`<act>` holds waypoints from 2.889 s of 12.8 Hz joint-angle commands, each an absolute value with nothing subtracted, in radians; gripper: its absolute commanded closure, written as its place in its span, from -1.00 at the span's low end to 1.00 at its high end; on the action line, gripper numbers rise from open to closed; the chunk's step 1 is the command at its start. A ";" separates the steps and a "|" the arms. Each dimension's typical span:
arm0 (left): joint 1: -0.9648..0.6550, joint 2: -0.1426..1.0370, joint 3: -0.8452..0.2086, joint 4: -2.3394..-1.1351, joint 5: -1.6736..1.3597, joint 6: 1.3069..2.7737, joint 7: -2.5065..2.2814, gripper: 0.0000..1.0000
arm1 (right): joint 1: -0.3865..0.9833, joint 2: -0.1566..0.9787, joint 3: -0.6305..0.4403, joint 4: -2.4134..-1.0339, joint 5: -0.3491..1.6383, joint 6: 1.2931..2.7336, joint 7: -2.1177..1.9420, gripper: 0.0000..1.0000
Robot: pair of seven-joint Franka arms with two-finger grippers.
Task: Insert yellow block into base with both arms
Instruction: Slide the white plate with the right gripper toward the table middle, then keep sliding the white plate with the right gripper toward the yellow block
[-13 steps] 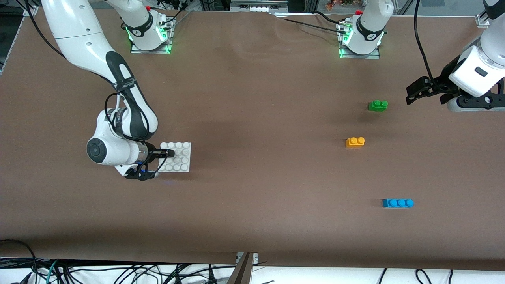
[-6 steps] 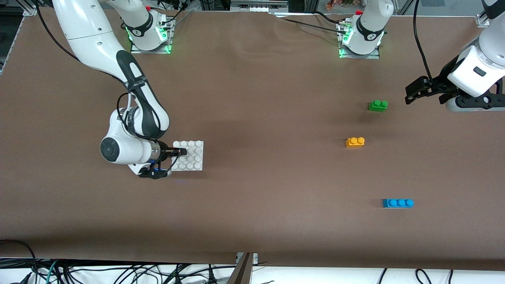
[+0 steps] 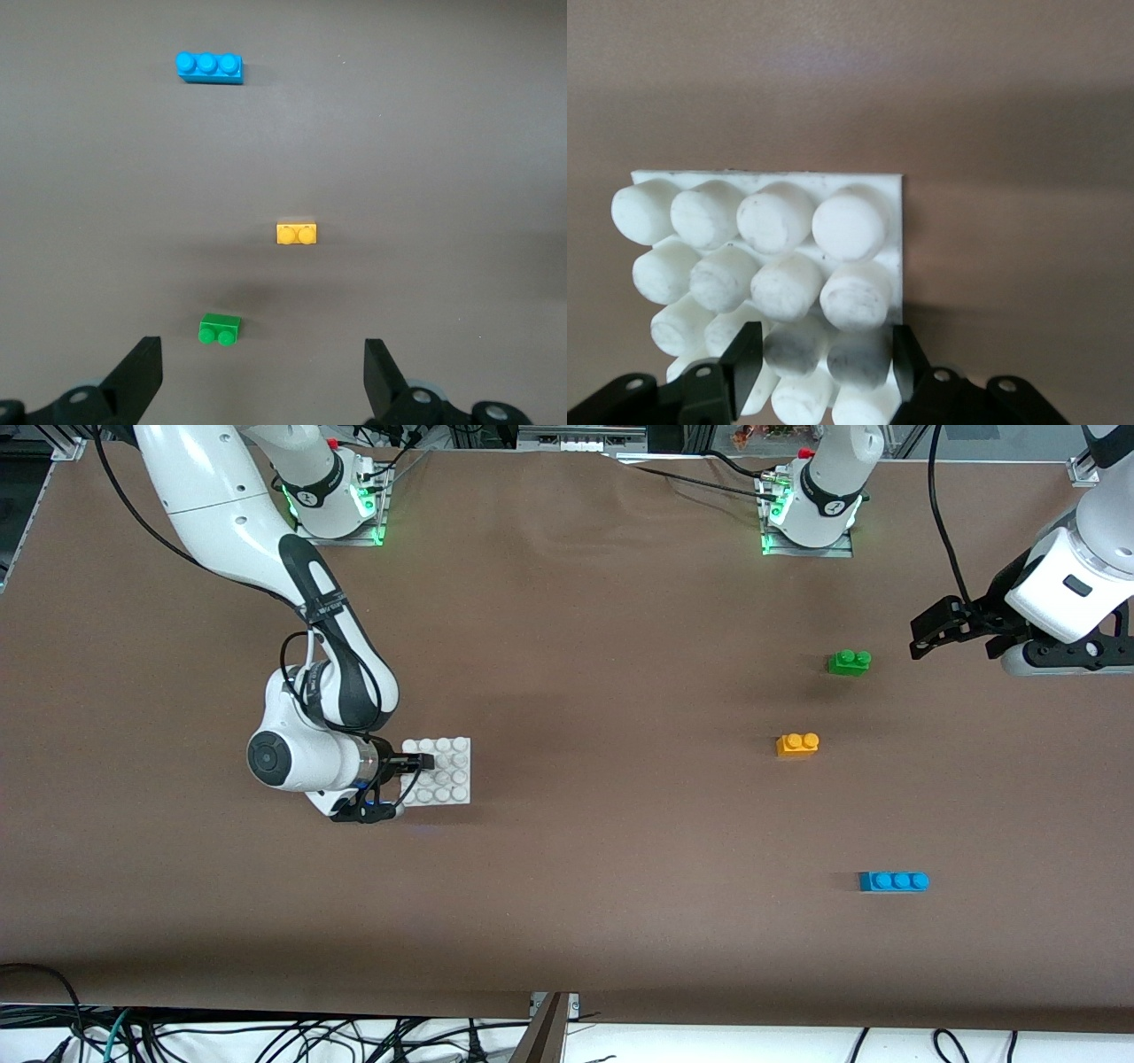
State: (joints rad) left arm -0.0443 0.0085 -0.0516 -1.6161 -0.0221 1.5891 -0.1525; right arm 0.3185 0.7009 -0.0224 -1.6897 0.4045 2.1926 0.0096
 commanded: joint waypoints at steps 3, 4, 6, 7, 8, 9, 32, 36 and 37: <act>-0.048 0.020 -0.049 -1.589 -0.046 1.582 -0.158 -1.00 | 0.382 0.735 -0.018 -1.654 0.425 2.203 0.107 -0.35; -0.049 0.020 -0.051 -1.589 -0.048 1.582 -0.158 -1.00 | 0.391 0.735 -0.018 -1.652 0.425 2.203 0.120 -0.35; -0.054 0.018 -0.054 -1.589 -0.048 1.582 -0.158 -1.00 | 0.420 0.736 -0.018 -1.634 0.426 2.201 0.159 -0.35; -0.054 0.018 -0.054 -1.589 -0.048 1.582 -0.158 -1.00 | 0.432 0.742 -0.018 -1.622 0.425 2.201 0.178 -0.35; -0.054 0.018 -0.052 -1.589 -0.048 1.582 -0.156 -1.00 | 0.445 0.747 -0.018 -1.617 0.425 2.201 0.190 -0.35; -0.054 0.018 -0.054 -1.588 -0.048 1.582 -0.156 -1.00 | 0.454 0.750 -0.018 -1.612 0.425 2.201 0.190 -0.35; -0.054 0.017 -0.095 -1.575 -0.025 1.582 -0.153 -1.00 | 0.693 0.844 -0.020 -1.482 0.425 2.279 0.347 -0.35; -0.054 0.017 -0.097 -1.575 -0.025 1.582 -0.155 -1.00 | 0.739 0.865 -0.020 -1.480 0.425 2.355 0.371 -0.35; -0.054 0.015 -0.097 -1.575 -0.025 1.582 -0.155 -1.00 | 0.745 0.868 -0.020 -1.480 0.425 2.370 0.371 -0.35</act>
State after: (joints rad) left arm -0.0549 0.0085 -0.0948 -1.5990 -0.0222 1.5891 -0.1525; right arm 0.7252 0.8157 -0.0177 -1.5140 0.4055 2.3309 0.3597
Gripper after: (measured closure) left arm 0.000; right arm 0.326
